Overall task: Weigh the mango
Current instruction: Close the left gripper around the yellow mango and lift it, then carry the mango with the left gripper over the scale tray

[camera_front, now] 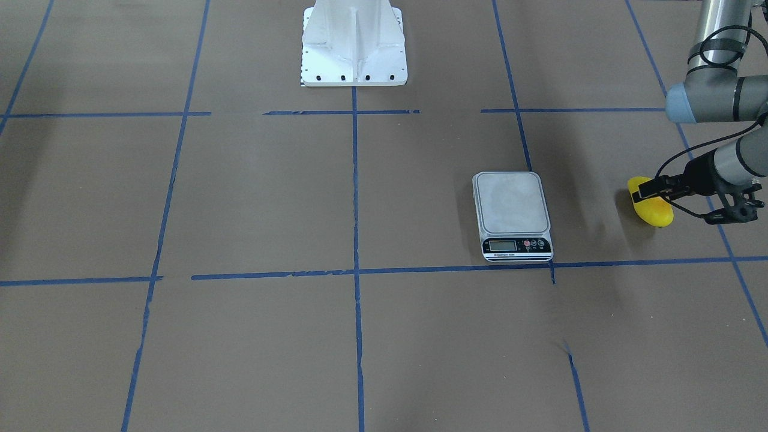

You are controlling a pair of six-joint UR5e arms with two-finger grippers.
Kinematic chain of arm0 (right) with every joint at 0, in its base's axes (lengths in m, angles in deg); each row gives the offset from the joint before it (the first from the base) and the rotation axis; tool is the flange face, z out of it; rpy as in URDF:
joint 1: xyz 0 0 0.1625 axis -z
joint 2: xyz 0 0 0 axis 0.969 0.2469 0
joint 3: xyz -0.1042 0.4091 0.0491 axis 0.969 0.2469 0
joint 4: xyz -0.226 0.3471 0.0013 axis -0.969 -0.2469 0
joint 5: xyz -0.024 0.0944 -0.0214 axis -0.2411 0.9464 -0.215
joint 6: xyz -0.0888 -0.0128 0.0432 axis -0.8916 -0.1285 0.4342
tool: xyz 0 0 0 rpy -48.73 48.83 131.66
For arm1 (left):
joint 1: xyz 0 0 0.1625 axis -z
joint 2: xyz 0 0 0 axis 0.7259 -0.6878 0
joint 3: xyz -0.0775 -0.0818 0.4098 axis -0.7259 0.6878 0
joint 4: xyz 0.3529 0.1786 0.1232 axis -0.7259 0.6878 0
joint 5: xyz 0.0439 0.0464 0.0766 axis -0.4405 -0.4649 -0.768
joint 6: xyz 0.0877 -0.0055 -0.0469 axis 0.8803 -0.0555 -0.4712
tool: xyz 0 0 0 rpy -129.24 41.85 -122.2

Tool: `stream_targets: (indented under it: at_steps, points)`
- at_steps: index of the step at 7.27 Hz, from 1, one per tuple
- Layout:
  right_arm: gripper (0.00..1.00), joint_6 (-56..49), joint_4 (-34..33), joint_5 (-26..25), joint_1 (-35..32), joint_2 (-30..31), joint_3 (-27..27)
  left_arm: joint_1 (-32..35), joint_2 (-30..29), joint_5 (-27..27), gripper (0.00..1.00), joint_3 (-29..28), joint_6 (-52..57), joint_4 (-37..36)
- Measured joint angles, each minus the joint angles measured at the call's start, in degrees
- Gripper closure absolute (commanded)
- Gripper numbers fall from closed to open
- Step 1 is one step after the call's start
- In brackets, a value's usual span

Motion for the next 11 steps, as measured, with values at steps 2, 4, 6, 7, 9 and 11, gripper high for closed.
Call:
stream_targets:
  at_steps: [2,4,6,7,9,11]
  points:
    - [0.0,0.0,0.0,0.0,0.0,-0.03,0.0,-1.84,-0.12,-0.01,0.0,-1.69,0.0,1.05]
    - [0.0,0.0,0.0,0.0,0.0,-0.02,0.0,-3.09,-0.15,-0.11,1.0,-2.51,0.08,1.73]
    - [0.0,0.0,0.0,0.0,0.0,0.01,0.0,-3.39,-0.44,-0.21,1.0,-1.86,-0.19,1.57]
    - [0.0,0.0,0.0,0.0,0.0,0.0,0.0,-3.38,-0.82,-0.24,1.0,-1.24,-0.32,1.37]
    - [0.0,0.0,0.0,0.0,0.0,-0.04,0.0,-3.2,-1.46,-0.15,1.0,5.08,-1.49,-3.01]
    - [0.0,0.0,0.0,0.0,0.0,-0.03,0.0,-4.11,-6.21,-0.31,1.0,13.07,-11.37,-9.77]
